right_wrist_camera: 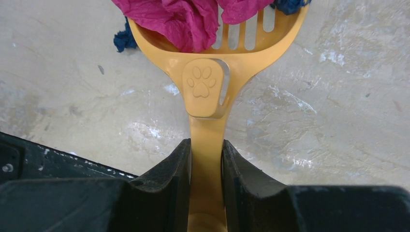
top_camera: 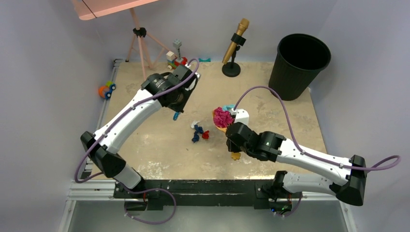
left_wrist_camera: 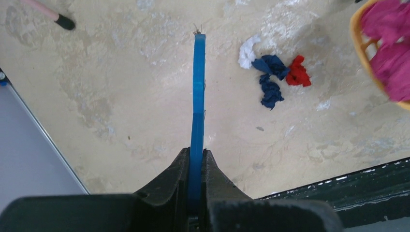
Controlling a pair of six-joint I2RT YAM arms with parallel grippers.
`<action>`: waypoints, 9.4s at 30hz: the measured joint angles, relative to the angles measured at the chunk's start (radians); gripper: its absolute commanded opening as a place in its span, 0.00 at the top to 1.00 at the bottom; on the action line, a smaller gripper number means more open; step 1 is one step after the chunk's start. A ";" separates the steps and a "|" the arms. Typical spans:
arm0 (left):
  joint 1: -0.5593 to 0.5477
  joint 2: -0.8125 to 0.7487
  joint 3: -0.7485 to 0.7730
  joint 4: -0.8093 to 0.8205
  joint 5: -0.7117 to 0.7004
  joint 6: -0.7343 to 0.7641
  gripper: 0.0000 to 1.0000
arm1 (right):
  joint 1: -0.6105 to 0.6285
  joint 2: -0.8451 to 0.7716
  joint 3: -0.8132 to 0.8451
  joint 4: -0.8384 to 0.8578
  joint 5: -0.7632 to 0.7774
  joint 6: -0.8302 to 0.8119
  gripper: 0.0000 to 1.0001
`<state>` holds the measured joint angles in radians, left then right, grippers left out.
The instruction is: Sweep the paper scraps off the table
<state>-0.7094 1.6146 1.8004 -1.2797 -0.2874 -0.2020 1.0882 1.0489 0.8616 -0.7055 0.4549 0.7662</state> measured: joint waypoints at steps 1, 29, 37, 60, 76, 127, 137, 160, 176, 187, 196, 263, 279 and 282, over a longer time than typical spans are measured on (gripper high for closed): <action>0.000 -0.029 -0.037 0.010 -0.002 -0.006 1.00 | -0.003 0.005 0.020 -0.013 0.003 0.001 1.00; 0.000 -0.237 -0.378 0.166 0.053 -0.006 1.00 | -0.135 0.082 0.255 -0.129 -0.080 -0.093 1.00; 0.000 -0.281 -0.437 0.190 0.051 0.023 1.00 | -0.135 0.163 0.260 -0.164 -0.077 -0.102 1.00; 0.000 -0.366 -0.621 0.336 0.060 0.069 1.00 | -0.533 0.358 0.961 -0.400 -0.039 -0.279 1.00; 0.000 -0.368 -0.636 0.348 0.106 0.068 1.00 | -1.007 0.562 1.155 -0.377 -0.267 -0.326 1.00; 0.000 -0.320 -0.637 0.347 0.102 0.068 1.00 | -1.489 0.426 0.117 1.211 -1.203 0.739 1.00; 0.000 -0.320 -0.637 0.347 0.102 0.068 1.00 | -1.489 0.428 0.247 1.216 -1.220 0.724 1.00; 0.000 -0.475 -0.642 0.384 -0.060 -0.077 1.00 | -0.866 0.072 0.268 0.365 -0.842 -0.270 1.00; -0.007 -0.124 -0.506 0.634 0.511 -0.411 1.00 | -0.806 -0.248 -0.077 0.167 -0.442 -0.294 1.00; -0.068 0.297 -0.267 0.968 0.577 -0.737 1.00 | -0.806 -0.396 -0.093 0.137 -0.366 -0.261 1.00; -0.100 0.528 0.014 0.753 0.304 -0.901 1.00 | -0.806 -0.394 -0.093 0.124 -0.365 -0.261 1.00; 0.025 0.385 0.032 0.039 0.430 0.180 1.00 | -0.102 0.530 0.184 -0.029 -0.468 -0.329 1.00; 0.013 0.204 0.070 0.003 0.375 0.072 1.00 | -0.097 0.269 0.014 0.134 -0.315 -0.303 1.00; 0.031 0.145 0.065 0.005 0.328 0.034 1.00 | -0.097 0.198 -0.014 0.151 -0.291 -0.303 1.00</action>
<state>-0.6781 1.7592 1.8656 -1.2743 0.0410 -0.1677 0.9916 1.2472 0.8471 -0.5541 0.1642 0.4633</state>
